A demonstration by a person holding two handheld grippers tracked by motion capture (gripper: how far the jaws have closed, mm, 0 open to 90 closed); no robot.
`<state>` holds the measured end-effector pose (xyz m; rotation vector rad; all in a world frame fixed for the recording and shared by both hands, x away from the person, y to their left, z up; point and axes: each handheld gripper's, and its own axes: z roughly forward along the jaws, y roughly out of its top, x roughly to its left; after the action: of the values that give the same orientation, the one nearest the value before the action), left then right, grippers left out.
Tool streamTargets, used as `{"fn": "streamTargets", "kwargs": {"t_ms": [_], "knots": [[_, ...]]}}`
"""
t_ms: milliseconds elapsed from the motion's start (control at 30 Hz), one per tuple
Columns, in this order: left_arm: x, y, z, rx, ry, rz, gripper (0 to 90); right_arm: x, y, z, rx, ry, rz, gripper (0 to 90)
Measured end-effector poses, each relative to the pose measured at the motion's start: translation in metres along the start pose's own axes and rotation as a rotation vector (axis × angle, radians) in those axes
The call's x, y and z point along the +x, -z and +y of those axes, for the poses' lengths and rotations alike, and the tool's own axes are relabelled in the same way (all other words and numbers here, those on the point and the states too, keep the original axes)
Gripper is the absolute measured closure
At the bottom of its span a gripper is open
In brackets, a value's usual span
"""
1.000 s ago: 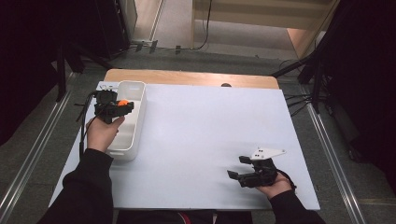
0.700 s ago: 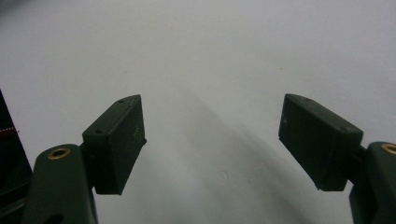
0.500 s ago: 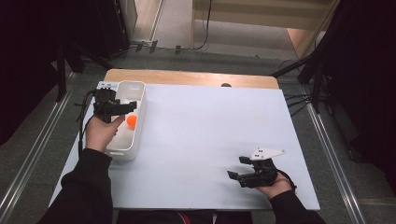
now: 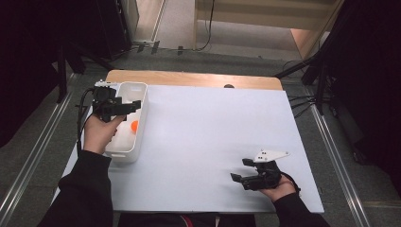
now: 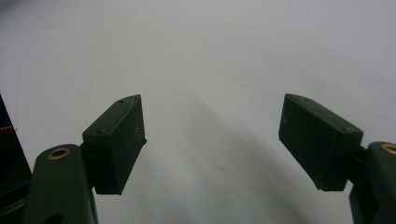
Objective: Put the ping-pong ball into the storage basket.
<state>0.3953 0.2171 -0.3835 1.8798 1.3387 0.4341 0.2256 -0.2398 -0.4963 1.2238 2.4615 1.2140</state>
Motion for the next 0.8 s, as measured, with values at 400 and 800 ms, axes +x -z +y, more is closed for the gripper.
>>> {"fn": "streamTargets", "kwargs": {"t_ms": [400,800], "knots": [[-0.023,0.005,0.004,0.035,-0.054,-0.133,21.4,0.0,0.0,0.0,0.003,0.0,0.0,21.5],[-0.043,0.001,0.002,0.055,-0.141,-0.175,21.5,0.0,0.001,-0.001,0.001,0.001,-0.006,21.5]]}}
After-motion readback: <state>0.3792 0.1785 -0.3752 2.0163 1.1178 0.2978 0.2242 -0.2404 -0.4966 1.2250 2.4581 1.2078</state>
